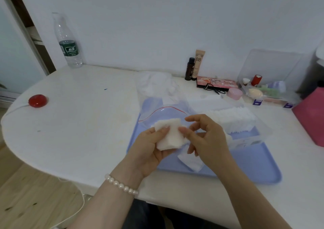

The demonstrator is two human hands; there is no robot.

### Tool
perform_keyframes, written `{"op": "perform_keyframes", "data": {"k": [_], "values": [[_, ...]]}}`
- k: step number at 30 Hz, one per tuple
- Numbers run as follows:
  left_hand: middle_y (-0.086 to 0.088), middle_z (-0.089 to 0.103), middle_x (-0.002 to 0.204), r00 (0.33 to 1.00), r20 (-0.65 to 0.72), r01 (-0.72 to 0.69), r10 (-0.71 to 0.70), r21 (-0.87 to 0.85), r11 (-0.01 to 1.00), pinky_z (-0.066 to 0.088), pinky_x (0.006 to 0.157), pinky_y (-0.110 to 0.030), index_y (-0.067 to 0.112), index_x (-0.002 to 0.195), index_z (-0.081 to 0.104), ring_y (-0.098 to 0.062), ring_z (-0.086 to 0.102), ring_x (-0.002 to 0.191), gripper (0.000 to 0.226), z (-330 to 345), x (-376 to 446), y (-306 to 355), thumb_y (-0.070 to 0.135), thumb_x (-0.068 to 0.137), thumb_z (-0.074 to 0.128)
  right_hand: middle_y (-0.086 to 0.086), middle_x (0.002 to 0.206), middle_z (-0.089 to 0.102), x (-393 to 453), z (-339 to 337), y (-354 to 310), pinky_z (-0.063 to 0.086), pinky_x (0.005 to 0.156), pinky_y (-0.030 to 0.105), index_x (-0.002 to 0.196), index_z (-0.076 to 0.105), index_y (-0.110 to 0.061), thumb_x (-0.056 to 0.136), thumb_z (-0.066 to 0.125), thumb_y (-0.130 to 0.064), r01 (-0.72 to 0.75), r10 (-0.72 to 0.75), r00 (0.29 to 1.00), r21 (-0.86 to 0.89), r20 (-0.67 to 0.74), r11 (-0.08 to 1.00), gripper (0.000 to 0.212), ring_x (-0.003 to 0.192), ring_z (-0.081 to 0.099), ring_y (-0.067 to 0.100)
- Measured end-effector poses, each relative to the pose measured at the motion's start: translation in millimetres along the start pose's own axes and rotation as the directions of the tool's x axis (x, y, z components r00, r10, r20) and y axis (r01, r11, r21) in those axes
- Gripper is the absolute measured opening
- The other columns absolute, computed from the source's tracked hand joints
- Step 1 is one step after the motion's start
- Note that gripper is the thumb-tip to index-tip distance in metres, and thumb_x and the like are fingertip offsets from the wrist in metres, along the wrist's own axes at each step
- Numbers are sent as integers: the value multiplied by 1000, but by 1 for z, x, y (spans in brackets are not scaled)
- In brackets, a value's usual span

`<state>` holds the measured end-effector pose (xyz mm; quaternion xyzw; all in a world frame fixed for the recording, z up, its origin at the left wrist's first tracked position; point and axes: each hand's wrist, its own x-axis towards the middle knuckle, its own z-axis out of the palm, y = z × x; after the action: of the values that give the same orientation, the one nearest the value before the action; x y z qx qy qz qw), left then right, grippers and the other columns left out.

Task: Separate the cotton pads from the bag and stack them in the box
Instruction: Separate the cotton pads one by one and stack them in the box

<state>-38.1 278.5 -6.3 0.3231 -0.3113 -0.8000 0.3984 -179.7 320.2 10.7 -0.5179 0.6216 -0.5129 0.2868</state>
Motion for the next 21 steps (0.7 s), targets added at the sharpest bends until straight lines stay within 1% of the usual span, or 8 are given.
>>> {"op": "perform_keyframes", "data": {"k": [3, 4, 6, 9, 13, 15, 18, 21], "values": [[-15, 72, 92, 987, -139, -83, 85, 27, 996, 58, 69, -34, 0, 102, 62, -28, 69, 85, 21, -11, 5, 9, 14, 91, 52, 3, 71, 64, -1, -17, 5, 48, 50, 25, 81, 63, -20, 87, 63, -14, -43, 59, 997, -328, 40, 944, 8, 44, 56, 14], [-17, 71, 94, 982, -161, -94, 98, 32, 995, 57, 72, -35, -1, 103, 62, -29, 68, 87, 21, -14, 5, 12, 14, 92, 51, 6, 81, 67, -2, -21, 9, 51, 63, 27, 87, 65, -20, 88, 62, -17, -62, 123, 989, -519, 84, 853, 4, 58, 61, 16], [-18, 71, 95, 977, -181, -99, 109, 66, 993, 55, 76, -37, -1, 102, 62, -30, 68, 88, 21, -18, 5, 14, 14, 92, 51, 8, 107, 65, -6, -22, 16, 47, 82, 29, 108, 63, -16, 88, 61, -24, -76, 264, 958, -785, 114, 614, 21, 94, 61, 23], [-18, 71, 94, 981, -170, -76, 92, 99, 992, 54, 77, -39, -2, 99, 63, -29, 69, 85, 20, -16, 4, 9, 14, 92, 52, 7, 120, 57, -14, -15, 18, 42, 83, 28, 116, 52, -16, 90, 55, -32, -82, 375, 919, -872, 122, 483, 31, 111, 53, 24], [-17, 72, 93, 992, -124, -25, 39, 114, 993, 58, 71, -35, -2, 100, 64, -25, 70, 78, 20, -13, 1, 3, 11, 93, 50, 4, 109, 60, -13, -13, 23, 44, 80, 29, 92, 56, -20, 88, 57, -27, -107, 375, 918, -829, 129, 548, 8, 101, 56, 22], [-15, 72, 95, 993, -114, -19, 33, 128, 992, 57, 73, -36, 0, 100, 65, -25, 70, 81, 19, -14, 0, 2, 10, 93, 50, -1, 93, 60, -12, -13, 25, 44, 74, 28, 71, 49, -26, 84, 60, -24, -113, 354, 924, -786, 141, 608, 17, 92, 57, 19], [-14, 72, 92, 991, -125, -32, 46, 106, 994, 56, 73, -37, 0, 98, 65, -26, 68, 83, 18, -16, 1, 2, 9, 92, 50, -10, 70, 52, -15, -14, 22, 38, 60, 23, 64, 49, -28, 81, 61, -20, -87, 225, 968, -686, 114, 722, 22, 73, 53, 12], [-13, 73, 86, 988, -142, -43, 55, 82, 996, 57, 70, -36, 0, 97, 65, -26, 68, 79, 18, -15, 4, 2, 8, 92, 50, -8, 69, 50, -13, -15, 21, 33, 55, 14, 60, 47, -26, 78, 64, -12, -2, 38, 998, -594, 49, 805, 28, 64, 48, 7]]}}
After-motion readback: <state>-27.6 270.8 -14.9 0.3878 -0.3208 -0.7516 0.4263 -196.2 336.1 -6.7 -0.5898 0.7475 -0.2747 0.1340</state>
